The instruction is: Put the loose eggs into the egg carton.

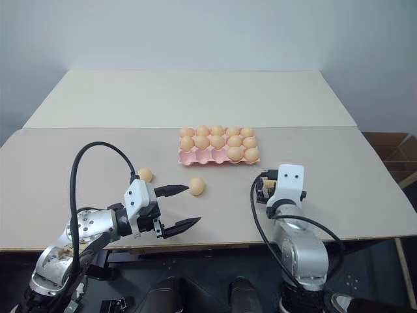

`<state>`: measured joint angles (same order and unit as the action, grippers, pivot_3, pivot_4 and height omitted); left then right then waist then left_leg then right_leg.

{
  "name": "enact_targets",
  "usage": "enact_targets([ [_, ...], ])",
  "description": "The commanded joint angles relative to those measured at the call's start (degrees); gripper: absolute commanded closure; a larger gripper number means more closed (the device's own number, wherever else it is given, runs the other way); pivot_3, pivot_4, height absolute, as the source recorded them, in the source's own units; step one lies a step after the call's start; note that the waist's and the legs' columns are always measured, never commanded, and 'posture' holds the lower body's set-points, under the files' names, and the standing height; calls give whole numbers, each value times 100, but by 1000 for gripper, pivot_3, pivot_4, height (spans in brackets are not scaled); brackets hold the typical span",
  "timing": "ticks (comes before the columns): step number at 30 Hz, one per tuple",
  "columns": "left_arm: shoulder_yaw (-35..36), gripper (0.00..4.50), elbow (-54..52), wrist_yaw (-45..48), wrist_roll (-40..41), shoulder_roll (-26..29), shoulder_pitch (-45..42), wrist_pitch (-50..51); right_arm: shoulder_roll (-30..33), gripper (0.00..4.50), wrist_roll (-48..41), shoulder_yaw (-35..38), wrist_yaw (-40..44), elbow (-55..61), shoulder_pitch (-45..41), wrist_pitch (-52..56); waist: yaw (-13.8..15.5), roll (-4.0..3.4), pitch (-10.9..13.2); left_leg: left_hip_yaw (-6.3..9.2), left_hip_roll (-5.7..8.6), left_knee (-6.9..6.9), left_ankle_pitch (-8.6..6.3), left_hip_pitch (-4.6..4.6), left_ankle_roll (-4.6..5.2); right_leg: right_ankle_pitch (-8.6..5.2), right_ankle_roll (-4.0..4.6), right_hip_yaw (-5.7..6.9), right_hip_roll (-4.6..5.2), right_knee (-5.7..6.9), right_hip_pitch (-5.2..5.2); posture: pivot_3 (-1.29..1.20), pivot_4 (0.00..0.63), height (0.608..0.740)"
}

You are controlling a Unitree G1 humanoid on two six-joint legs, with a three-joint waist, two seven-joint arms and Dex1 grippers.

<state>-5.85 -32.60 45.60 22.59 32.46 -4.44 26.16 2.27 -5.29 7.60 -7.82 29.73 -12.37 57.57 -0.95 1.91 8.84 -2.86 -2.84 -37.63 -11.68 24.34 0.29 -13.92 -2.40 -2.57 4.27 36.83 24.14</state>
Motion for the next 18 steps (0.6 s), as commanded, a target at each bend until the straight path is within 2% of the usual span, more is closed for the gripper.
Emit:
enact_targets([
  [1, 19, 0, -130, -20, 62, 7, -41, -69, -42, 55, 127, 75, -140, -249, -243, -71, -5, 0, 0, 0, 0, 0, 0, 0, 0, 0, 0, 0, 0, 0, 0, 0, 150, 740],
  [15, 39, 0, -163, -80, 44, 19, 17, -63, -150, 55, 282, 178, -276, -917, -564, -414, -15, 0, 0, 1, 0, 0, 0, 1, 0, 0, -1, 0, -1, 0, 1, 0, 150, 740],
  [18, 41, 0, -165, -96, 41, 24, 23, -60, -144, 635, 279, 188, -263, -972, -564, -470, -18, 0, 0, 1, -1, 0, 0, 1, 0, 0, -1, 0, -1, 1, 1, 0, 150, 740],
])
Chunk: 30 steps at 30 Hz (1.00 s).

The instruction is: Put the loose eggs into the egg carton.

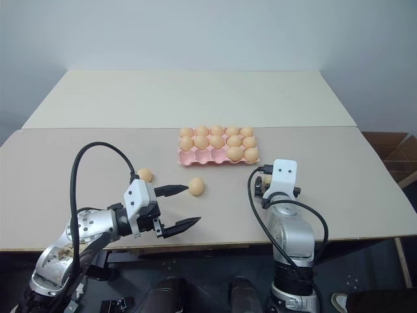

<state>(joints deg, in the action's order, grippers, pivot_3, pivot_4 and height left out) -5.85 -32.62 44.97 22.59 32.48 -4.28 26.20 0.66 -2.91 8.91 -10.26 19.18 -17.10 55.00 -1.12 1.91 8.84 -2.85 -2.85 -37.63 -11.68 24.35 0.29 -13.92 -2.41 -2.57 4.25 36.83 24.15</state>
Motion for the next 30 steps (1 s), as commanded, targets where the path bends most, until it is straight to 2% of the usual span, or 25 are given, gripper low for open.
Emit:
enact_targets([
  [1, 50, 0, -161, -37, 46, 27, 5, -59, 19, 969, 39, 60, -13, 76, -92, -221, -3, 0, 0, 0, 0, 0, 0, 0, 0, 0, 0, 0, 0, 0, 0, 0, 150, 740],
  [4, 87, 0, -174, -58, 67, 50, -7, -28, 37, 2019, 27, 54, 32, 69, -90, -257, -5, 0, 0, 0, 0, 0, 0, 0, 0, 0, 0, 0, 0, 0, 0, 0, 150, 740],
  [6, 96, 0, -192, -80, 78, 62, -4, -9, 63, 2363, 18, 37, 78, 88, -79, -268, -7, 0, 0, 0, 0, 0, 0, 0, 0, 0, 0, 0, 0, 0, 0, 0, 150, 740],
  [11, 130, 0, -231, -122, 102, 99, 12, 23, 186, 2456, 15, -60, 255, 264, 34, -251, -7, 0, 0, 0, 0, 0, 0, 0, 0, 0, 0, 0, 0, 0, 0, 0, 150, 740],
  [17, 264, 0, -310, -197, 178, 174, 59, 116, 637, 2505, -252, -466, 988, 1311, 253, -44, -5, 0, 0, 0, 0, 1, 0, 3, 0, -1, -1, 0, 1, -1, 2, 0, 150, 740],
  [22, 450, 0, -345, -301, 213, 192, 230, 212, 907, 2510, -459, -847, 1443, 1872, 55, 146, -31, 0, 0, 2, -5, 1, 0, -1, 0, -1, -1, 0, -4, 0, 2, 0, 150, 740],
  [30, 627, 0, -275, -492, 76, 190, 470, 92, 985, 2526, -193, -1531, 1664, 967, -754, -526, -32, 0, 0, 1, -3, 1, 0, -1, 0, -1, 0, 1, -3, -1, 2, 0, 150, 740],
])
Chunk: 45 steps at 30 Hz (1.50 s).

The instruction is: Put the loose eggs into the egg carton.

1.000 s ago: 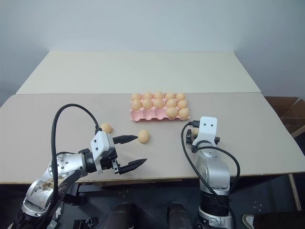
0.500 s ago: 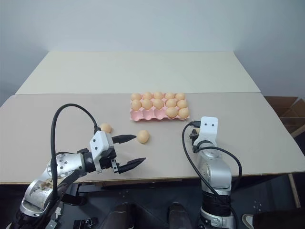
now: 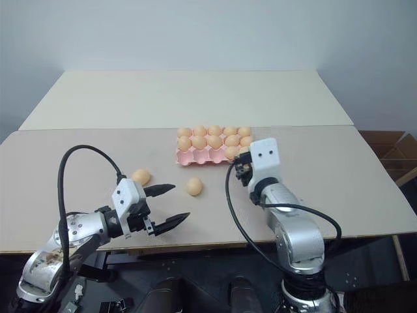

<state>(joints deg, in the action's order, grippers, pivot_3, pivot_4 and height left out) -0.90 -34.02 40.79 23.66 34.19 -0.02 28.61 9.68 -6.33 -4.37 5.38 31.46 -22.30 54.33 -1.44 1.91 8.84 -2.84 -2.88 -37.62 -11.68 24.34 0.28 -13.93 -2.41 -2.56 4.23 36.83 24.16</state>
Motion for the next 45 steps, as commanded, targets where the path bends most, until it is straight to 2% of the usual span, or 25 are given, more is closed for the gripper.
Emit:
enact_targets([
  [1, 155, 0, -134, -81, -32, 20, 72, -162, 88, 2526, 190, -262, 118, -402, -309, -564, 0, 0, 0, 0, 0, 0, 0, 1, 0, 0, 0, 0, 0, 0, 1, 0, 150, 740],
  [16, 335, 0, -238, -189, -123, 44, 460, -326, -440, 2529, 656, -740, 195, -2625, -1180, -1857, 0, 0, 0, -1, 0, 0, 0, 3, 0, 0, 1, 1, 1, 1, 3, 0, 150, 740],
  [23, 281, 0, -250, -234, -155, 32, 470, -347, -593, 2529, 783, -690, 142, -3322, -1410, -2206, -39, 0, 0, -1, 0, 1, 0, 2, 0, 1, 2, 1, 1, 3, 3, 0, 150, 740],
  [29, 260, 0, -282, -251, -167, 17, 488, -339, -665, 494, 806, -576, 69, -3590, -1515, -2310, -77, 0, 0, -1, 0, 1, 0, 2, 0, 1, 2, 1, 1, 6, 4, 0, 150, 740],
  [30, 262, 0, -294, -254, -167, 18, 503, -336, -676, 167, 805, -559, 53, -3545, -1511, -2287, -80, 0, 0, -1, -1, 2, 0, 2, 0, 1, 2, 1, 1, 6, 4, 0, 150, 740],
  [31, 264, 0, -305, -257, -166, 20, 518, -334, -684, 37, 809, -548, 46, -3505, -1503, -2268, -84, -1, 0, -1, -1, 2, 0, 2, 0, 1, 2, 1, 1, 6, 4, 0, 150, 740],
  [35, 281, 0, -324, -285, -166, 17, 556, -324, -639, 37, 749, -531, 173, -3083, -1369, -2280, -86, -1, 1, 0, 0, 2, 0, 2, 0, 1, 2, 1, 2, 8, 5, 0, 150, 740],
  [41, 302, 0, -388, -375, -118, -4, 593, -249, -472, 37, 373, -440, 553, -1441, -677, -1908, -84, -1, 1, 0, 1, 10, 0, 2, 0, 1, 1, 1, 4, 6, 8, 0, 150, 740],
  [45, 341, 0, -413, -539, -19, -56, 559, -45, -37, 37, -113, -328, 1173, -318, -20, -1832, -65, -1, 1, 0, 1, 13, 0, 2, 0, 1, 1, 2, 6, 4, 6, 0, 150, 740],
])
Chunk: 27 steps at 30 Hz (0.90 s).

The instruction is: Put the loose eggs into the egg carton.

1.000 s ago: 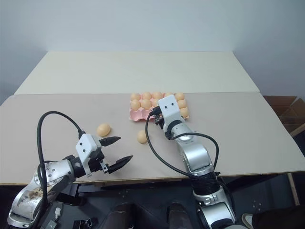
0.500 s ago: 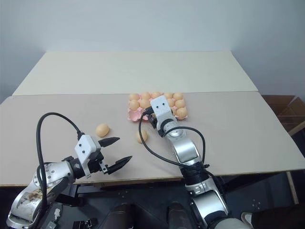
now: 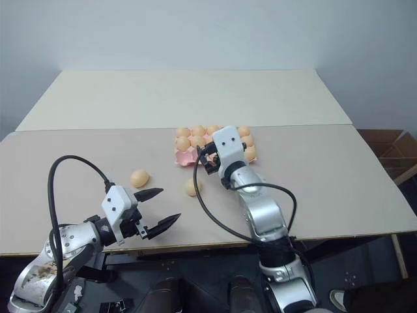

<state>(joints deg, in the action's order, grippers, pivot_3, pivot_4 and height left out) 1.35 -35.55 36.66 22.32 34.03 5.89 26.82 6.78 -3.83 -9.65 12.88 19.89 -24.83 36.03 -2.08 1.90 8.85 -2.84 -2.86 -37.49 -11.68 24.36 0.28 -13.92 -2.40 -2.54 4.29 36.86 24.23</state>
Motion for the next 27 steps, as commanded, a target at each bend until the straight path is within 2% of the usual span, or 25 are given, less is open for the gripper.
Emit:
enact_targets([
  [1, 121, 0, -271, -160, 146, -49, -42, 189, 385, 37, -471, 235, 584, 1016, 361, -31, -3, 0, 0, -1, 1, 0, 0, -1, 0, 0, 0, 0, 1, -1, -1, 0, 150, 740],
  [7, 130, 0, -349, -342, 181, -27, -119, 555, 1638, 37, -1601, 1048, 1916, 2250, 1642, -90, 54, 3, 1, 0, 1, 0, 0, -4, 0, -2, -1, 1, 0, -7, -6, 0, 150, 740],
  [11, -55, 0, -386, -685, -5, -105, -229, 911, 2246, 37, -2045, 1439, 2381, 2638, 2241, -111, 66, 5, 3, -4, 0, 0, 0, -10, 0, -2, -1, -2, -1, -9, -7, 0, 150, 740],
  [16, -364, 0, -455, -1201, -260, -334, -440, 1310, 2657, 37, -2911, 1873, 2692, 2966, 2738, 212, 126, 9, 4, -1, 0, -1, 0, -16, 0, -17, -26, -3, -3, -8, -14, 0, 150, 740],
  [27, -627, 0, -584, -1484, -423, -409, -644, 1563, 3137, 37, -3010, 1912, 2712, 2975, 3047, -1, 139, 12, 5, 1, 4, -2, 0, -11, 0, -14, -17, -3, -2, -10, -13, 0, 150, 740],
])
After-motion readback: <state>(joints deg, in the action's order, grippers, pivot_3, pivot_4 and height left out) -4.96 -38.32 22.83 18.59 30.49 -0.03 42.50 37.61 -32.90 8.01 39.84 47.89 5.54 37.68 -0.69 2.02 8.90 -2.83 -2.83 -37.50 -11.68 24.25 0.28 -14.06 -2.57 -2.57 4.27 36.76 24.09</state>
